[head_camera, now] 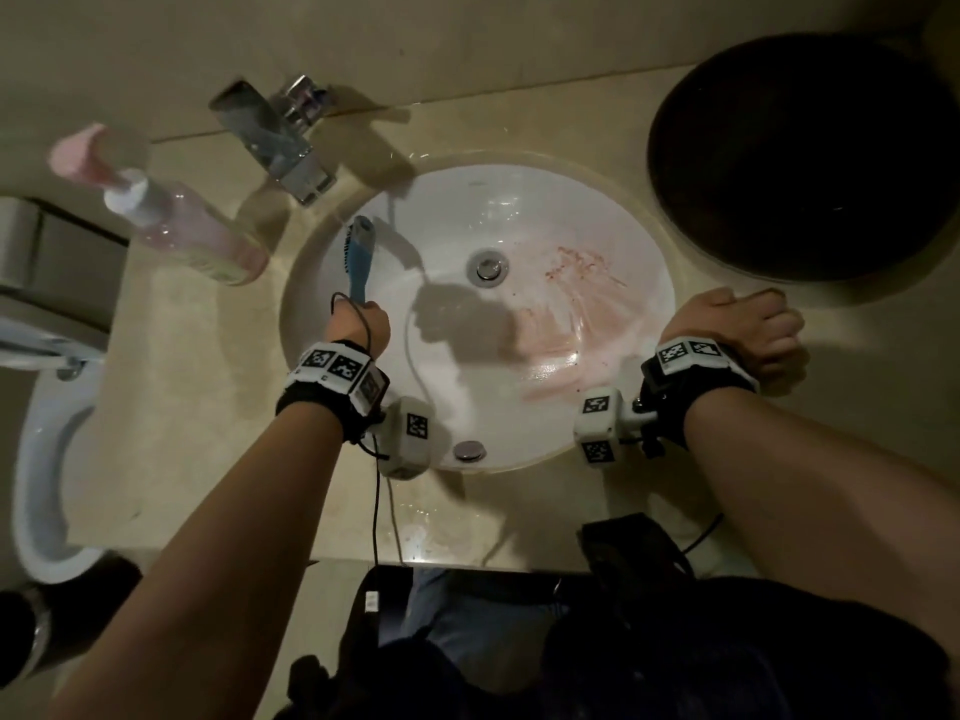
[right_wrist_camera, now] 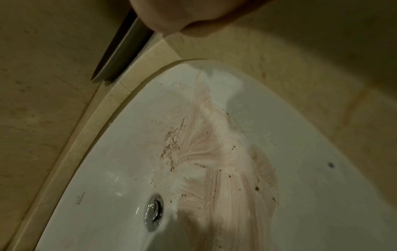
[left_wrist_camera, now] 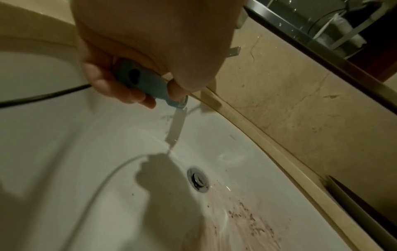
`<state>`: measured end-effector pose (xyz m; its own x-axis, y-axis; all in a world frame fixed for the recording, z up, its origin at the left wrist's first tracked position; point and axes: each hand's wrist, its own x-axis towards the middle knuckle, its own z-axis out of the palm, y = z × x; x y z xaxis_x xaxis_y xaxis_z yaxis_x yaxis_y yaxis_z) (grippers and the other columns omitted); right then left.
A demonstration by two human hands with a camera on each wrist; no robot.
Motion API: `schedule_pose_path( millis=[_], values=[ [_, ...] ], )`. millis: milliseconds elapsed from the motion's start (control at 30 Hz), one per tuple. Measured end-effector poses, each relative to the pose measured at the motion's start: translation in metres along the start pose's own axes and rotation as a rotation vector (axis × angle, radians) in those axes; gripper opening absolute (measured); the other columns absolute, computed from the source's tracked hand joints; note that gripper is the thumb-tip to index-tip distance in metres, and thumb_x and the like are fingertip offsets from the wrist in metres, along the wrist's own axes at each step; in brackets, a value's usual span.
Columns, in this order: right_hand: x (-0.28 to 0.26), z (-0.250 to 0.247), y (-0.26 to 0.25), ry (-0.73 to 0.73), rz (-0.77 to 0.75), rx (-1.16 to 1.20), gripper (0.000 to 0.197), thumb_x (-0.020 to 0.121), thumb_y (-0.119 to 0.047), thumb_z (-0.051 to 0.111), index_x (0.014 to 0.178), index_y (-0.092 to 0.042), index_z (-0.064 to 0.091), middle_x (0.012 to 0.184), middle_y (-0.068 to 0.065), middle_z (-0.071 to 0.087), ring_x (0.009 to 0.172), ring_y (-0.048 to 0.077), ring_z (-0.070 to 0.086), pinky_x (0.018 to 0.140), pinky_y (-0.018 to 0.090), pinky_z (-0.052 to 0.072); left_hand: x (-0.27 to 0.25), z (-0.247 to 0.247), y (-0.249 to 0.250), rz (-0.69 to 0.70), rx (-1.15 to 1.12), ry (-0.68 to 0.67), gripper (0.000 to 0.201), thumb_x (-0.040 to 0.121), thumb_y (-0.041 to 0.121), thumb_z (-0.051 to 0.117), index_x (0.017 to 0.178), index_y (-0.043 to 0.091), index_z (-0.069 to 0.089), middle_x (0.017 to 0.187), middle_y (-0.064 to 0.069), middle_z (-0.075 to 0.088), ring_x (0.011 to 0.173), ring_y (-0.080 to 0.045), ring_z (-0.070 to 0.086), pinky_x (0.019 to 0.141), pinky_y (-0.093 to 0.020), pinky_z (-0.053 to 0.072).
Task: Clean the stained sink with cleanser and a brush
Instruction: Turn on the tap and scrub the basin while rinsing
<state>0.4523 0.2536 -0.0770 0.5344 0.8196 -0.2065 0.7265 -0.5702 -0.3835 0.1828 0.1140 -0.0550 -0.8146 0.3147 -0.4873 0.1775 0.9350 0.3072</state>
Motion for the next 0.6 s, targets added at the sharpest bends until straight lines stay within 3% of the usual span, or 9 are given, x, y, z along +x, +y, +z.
schedule_pose_path(
  millis=[167,267,433,600],
  values=[
    [0.001,0.000,0.001,-0.009,-0.006,-0.004,0.046,0.092,-0.031,0.035,0.130,-0.006,0.040,0.141,0.014,0.035,0.129,0.032,0.031,0.106,0.044,0.019,0.002,-0.010,-0.002,0.013,0.011,0.064,0.041,0.098,0.017,0.034,0.132,-0.004,0.041,0.130,-0.024,0.052,0.118,-0.038,0.052,0.100,-0.042,0.044],
    [0.001,0.001,0.002,-0.006,-0.009,-0.003,0.046,0.091,-0.032,0.036,0.129,-0.007,0.040,0.140,0.014,0.035,0.129,0.031,0.032,0.105,0.044,0.019,0.002,-0.014,-0.003,0.044,0.046,0.115,0.029,0.100,0.016,0.031,0.120,-0.003,0.042,0.129,-0.024,0.051,0.118,-0.036,0.050,0.097,-0.039,0.038],
    [0.001,0.004,0.003,0.010,-0.020,0.001,0.045,0.090,-0.031,0.036,0.128,-0.006,0.041,0.139,0.015,0.037,0.128,0.032,0.034,0.104,0.043,0.022,0.002,-0.030,0.001,0.159,0.190,0.229,0.036,0.100,0.014,0.032,0.129,-0.005,0.040,0.125,-0.027,0.051,0.114,-0.038,0.051,0.092,-0.042,0.040],
    [0.002,0.003,0.004,0.010,-0.025,0.016,0.044,0.091,-0.030,0.036,0.127,-0.005,0.041,0.139,0.016,0.037,0.128,0.031,0.033,0.105,0.042,0.018,0.020,-0.050,0.007,0.085,0.304,0.197,0.042,0.098,0.014,0.035,0.136,-0.003,0.032,0.137,-0.026,0.040,0.123,-0.041,0.044,0.101,-0.047,0.037]
  ],
)
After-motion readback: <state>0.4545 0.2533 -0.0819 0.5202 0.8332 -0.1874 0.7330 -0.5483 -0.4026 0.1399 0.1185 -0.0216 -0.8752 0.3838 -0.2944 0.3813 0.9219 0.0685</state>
